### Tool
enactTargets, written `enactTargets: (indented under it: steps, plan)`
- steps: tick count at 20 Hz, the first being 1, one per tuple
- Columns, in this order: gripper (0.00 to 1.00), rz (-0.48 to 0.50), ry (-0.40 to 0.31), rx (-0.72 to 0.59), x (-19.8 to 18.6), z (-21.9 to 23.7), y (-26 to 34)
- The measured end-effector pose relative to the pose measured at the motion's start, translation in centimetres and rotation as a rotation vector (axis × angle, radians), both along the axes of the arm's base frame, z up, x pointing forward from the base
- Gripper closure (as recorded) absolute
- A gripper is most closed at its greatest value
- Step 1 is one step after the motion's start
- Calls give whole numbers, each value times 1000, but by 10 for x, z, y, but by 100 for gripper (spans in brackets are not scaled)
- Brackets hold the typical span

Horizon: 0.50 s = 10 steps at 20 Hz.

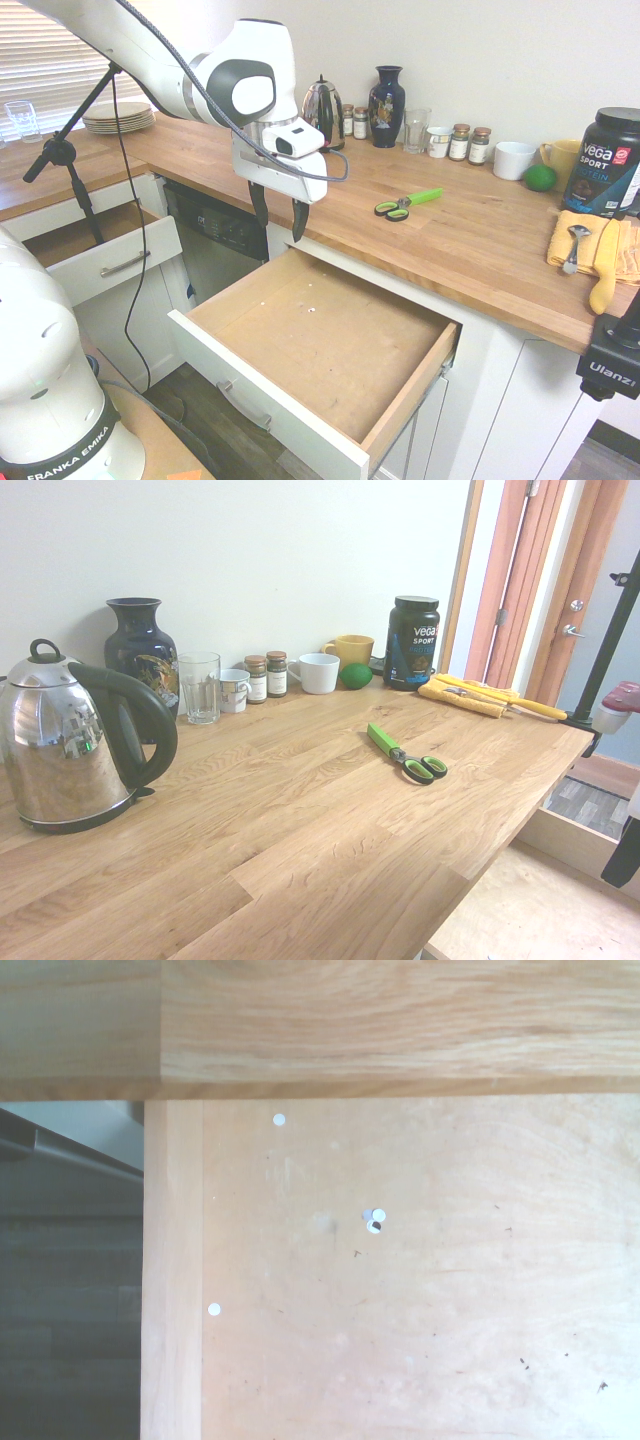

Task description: Put scissor in the drawer

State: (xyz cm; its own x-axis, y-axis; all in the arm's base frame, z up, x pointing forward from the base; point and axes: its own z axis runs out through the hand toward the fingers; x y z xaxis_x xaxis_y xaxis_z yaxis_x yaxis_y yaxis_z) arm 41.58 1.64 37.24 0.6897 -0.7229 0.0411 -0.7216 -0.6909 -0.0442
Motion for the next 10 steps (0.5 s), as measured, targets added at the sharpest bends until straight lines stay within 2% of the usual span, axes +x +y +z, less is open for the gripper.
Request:
enactTargets:
  steps: [5,10]
  plan:
    - [0,-6,6,-9,11,1,-6]
    - [0,-21,7,-24,51,-4,-18]
